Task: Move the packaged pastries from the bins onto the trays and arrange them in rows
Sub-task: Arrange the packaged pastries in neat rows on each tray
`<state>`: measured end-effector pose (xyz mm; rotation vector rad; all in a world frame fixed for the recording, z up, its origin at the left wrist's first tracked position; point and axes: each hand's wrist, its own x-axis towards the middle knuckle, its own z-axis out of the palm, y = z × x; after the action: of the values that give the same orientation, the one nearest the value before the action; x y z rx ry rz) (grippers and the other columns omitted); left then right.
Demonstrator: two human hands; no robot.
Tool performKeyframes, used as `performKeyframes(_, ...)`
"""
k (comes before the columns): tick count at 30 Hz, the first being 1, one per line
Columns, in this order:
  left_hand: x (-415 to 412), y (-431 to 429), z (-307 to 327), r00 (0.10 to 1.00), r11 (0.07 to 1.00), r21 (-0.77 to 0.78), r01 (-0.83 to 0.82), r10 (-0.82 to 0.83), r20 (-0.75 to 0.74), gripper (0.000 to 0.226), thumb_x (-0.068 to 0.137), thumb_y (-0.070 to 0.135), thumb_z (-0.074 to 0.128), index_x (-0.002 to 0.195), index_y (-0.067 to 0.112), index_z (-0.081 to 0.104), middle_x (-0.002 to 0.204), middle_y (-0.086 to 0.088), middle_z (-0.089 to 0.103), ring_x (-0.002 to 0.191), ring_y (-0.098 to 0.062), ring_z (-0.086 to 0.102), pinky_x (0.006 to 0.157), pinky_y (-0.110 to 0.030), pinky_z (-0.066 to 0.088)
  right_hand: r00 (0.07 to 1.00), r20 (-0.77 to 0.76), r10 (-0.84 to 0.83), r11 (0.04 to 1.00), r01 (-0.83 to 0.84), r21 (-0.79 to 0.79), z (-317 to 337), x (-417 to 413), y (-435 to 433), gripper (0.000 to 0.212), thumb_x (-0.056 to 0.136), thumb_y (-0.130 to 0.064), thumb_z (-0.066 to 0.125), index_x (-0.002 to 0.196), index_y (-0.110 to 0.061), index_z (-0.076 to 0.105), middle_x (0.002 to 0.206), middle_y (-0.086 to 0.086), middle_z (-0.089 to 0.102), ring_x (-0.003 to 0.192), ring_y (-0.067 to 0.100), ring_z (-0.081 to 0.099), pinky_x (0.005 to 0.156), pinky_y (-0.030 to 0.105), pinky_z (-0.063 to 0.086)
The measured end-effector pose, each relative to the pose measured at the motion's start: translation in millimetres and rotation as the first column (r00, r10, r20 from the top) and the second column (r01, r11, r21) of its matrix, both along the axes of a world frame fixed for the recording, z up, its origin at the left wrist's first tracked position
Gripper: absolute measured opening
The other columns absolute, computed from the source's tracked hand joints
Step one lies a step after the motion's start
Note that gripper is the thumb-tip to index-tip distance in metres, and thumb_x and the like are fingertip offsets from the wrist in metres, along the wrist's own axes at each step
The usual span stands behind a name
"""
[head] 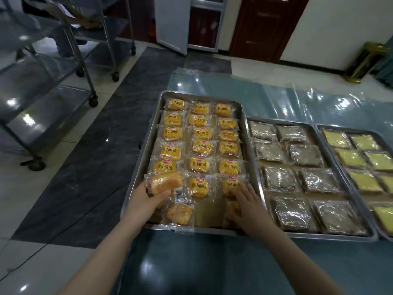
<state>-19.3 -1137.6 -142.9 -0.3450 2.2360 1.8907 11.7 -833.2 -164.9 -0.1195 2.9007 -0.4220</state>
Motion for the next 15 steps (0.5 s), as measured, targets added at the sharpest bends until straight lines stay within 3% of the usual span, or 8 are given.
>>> performKeyframes(1, -0.1, -1.3, -0.2, 1.000, 1.000, -0.001, -0.002, 0.002, 0.002, 0.030, 0.072, 0.025, 0.079, 0.098, 0.030, 0.064, 0.088, 0.009, 0.072, 0.081, -0.009, 0.068, 0.070, -0.026, 0.049, 0.999, 0.041, -0.012, 1.000, 0.012, 0.014, -6.3, 1.2, -1.5, 0.070, 0.092, -0.048, 0.047, 0.150, -0.036, 0.008, 0.157, -0.008, -0.013, 0.144, 0.024, -0.018, 0.117, 0.044, 0.002)
performKeyframes(3, 0.8, -5.8, -0.5, 1.000, 1.000, -0.004, -0.020, 0.020, 0.006, 0.030, 0.072, 0.026, 0.079, 0.098, 0.030, 0.064, 0.087, 0.009, 0.072, 0.079, -0.007, 0.068, 0.072, -0.029, 0.050, 0.987, 0.160, -0.009, 1.000, 0.005, 0.030, -16.8, 0.5, -4.7, 0.078, 0.093, -0.056, 0.040, 0.146, -0.044, -0.016, 0.149, -0.006, -0.036, 0.135, 0.023, -0.036, 0.113, 0.048, -0.010)
performKeyframes(7, 3.7, -16.7, 0.0, 0.998, 0.998, 0.007, -0.064, 0.064, 0.003, 0.027, 0.073, 0.024, 0.078, 0.096, 0.029, 0.064, 0.084, 0.010, 0.072, 0.076, -0.004, 0.067, 0.063, -0.020, 0.047, 0.954, 0.299, -0.030, 0.999, 0.017, 0.045, -16.5, -5.3, -11.8, 0.077, 0.094, -0.057, 0.039, 0.148, -0.039, -0.013, 0.148, 0.000, -0.039, 0.133, 0.024, -0.039, 0.112, 0.053, -0.013)
performKeyframes(9, 5.3, -22.3, -0.7, 0.997, 0.997, 0.013, -0.081, 0.081, 0.010, 0.028, 0.073, 0.023, 0.078, 0.098, 0.027, 0.064, 0.087, 0.007, 0.072, 0.078, -0.007, 0.068, 0.065, -0.022, 0.047, 0.987, 0.150, -0.056, 0.996, 0.044, 0.079, -12.0, -5.1, -21.8, 0.069, 0.093, -0.054, 0.041, 0.150, -0.036, 0.007, 0.158, 0.002, -0.018, 0.142, 0.026, -0.024, 0.112, 0.051, -0.010)
performKeyframes(11, 6.2, -27.8, -1.6, 0.995, 0.994, 0.024, -0.102, 0.102, 0.017, 0.028, 0.074, 0.021, 0.078, 0.098, 0.026, 0.064, 0.090, 0.004, 0.072, 0.083, -0.011, 0.067, 0.070, -0.026, 0.049, 0.992, -0.043, -0.116, 0.993, 0.116, -0.002, -4.4, -7.4, -40.8, 0.049, 0.091, -0.052, 0.045, 0.135, -0.033, 0.039, 0.150, 0.001, 0.030, 0.139, 0.023, 0.024, 0.114, 0.047, 0.024)
performKeyframes(12, 6.9, -30.3, -1.6, 0.993, 0.993, 0.031, -0.113, 0.112, 0.019, 0.029, 0.074, 0.020, 0.077, 0.099, 0.026, 0.064, 0.091, 0.002, 0.072, 0.084, -0.013, 0.067, 0.072, -0.028, 0.050, 0.984, -0.037, -0.173, 0.982, 0.170, -0.083, 1.4, -9.2, -54.0, 0.035, 0.089, -0.053, 0.048, 0.119, -0.034, 0.048, 0.131, -0.004, 0.049, 0.119, 0.016, 0.046, 0.099, 0.042, 0.044)
performKeyframes(13, 7.3, -32.2, -1.4, 0.992, 0.992, 0.036, -0.122, 0.122, 0.017, 0.029, 0.075, 0.019, 0.077, 0.100, 0.025, 0.064, 0.092, 0.002, 0.071, 0.085, -0.013, 0.067, 0.073, -0.029, 0.050, 0.974, 0.040, -0.223, 0.963, 0.227, -0.146, 5.2, -11.8, -68.5, 0.028, 0.087, -0.056, 0.050, 0.104, -0.034, 0.050, 0.111, -0.008, 0.058, 0.097, 0.010, 0.055, 0.082, 0.037, 0.052)
performKeyframes(15, 7.6, -36.0, 0.0, 0.990, 0.989, 0.036, -0.141, 0.141, 0.007, 0.028, 0.075, 0.018, 0.076, 0.099, 0.026, 0.063, 0.091, 0.004, 0.070, 0.084, -0.011, 0.066, 0.070, -0.026, 0.049, 0.942, 0.258, -0.217, 0.947, 0.267, -0.179, 4.4, -16.7, -95.1, 0.045, 0.080, -0.068, 0.052, 0.102, -0.028, 0.049, 0.094, -0.010, 0.061, 0.081, 0.010, 0.058, 0.069, 0.033, 0.052)
